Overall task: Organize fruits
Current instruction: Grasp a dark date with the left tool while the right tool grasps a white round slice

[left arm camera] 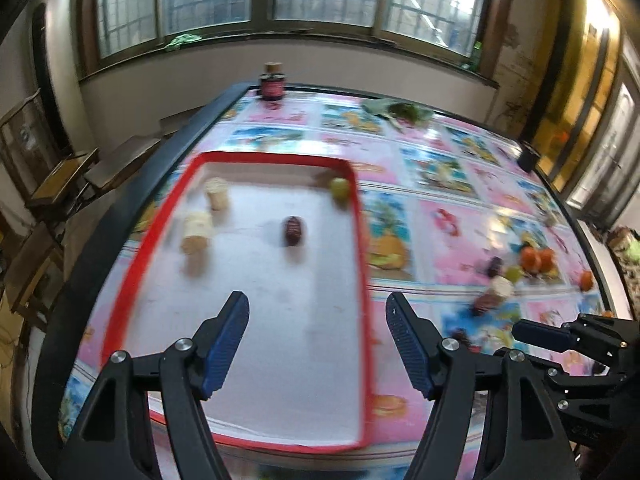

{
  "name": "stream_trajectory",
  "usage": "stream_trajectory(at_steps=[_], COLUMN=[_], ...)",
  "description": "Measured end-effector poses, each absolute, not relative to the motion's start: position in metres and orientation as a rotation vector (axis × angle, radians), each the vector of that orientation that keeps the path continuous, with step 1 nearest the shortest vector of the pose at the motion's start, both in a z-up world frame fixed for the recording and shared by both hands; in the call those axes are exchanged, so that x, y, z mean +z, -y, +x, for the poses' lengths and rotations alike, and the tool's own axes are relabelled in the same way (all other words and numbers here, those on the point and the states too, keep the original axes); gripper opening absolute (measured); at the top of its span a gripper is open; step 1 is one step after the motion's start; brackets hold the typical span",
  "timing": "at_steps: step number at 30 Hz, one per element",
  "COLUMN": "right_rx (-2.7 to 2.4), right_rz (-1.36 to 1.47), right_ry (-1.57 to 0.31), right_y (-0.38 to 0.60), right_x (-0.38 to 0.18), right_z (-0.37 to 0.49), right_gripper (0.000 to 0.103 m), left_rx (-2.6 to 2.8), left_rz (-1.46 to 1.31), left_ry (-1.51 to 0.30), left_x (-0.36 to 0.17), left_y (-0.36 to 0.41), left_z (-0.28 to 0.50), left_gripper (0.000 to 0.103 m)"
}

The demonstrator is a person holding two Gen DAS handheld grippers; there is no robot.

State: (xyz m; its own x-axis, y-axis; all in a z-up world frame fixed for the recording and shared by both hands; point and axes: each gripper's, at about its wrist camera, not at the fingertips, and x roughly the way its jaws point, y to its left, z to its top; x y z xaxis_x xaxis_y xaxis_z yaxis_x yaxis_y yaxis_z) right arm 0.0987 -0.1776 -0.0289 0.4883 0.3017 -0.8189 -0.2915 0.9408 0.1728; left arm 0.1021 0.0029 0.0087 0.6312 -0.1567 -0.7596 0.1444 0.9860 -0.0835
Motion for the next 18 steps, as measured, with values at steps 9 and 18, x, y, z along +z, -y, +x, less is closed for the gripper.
stream_trajectory(at_steps=[9, 18], right_rx=[0.205, 0.189], right_rz=[0.128, 0.212], right_ry=[-1.043, -1.032], right_y=[0.264, 0.304], right_x=[-0.054, -0.058], right_z=[0.063, 0.057], right_gripper=[0.038, 0.038], left_rx=[-0.297, -0.284], left_rz=[0.068, 0.096], left_ry=[-0.912, -0.968], left_x=[-0.003, -0.02], left_y=[0.071, 0.097], left_z=[0.087, 0.084], left_gripper=[0.071, 0.071])
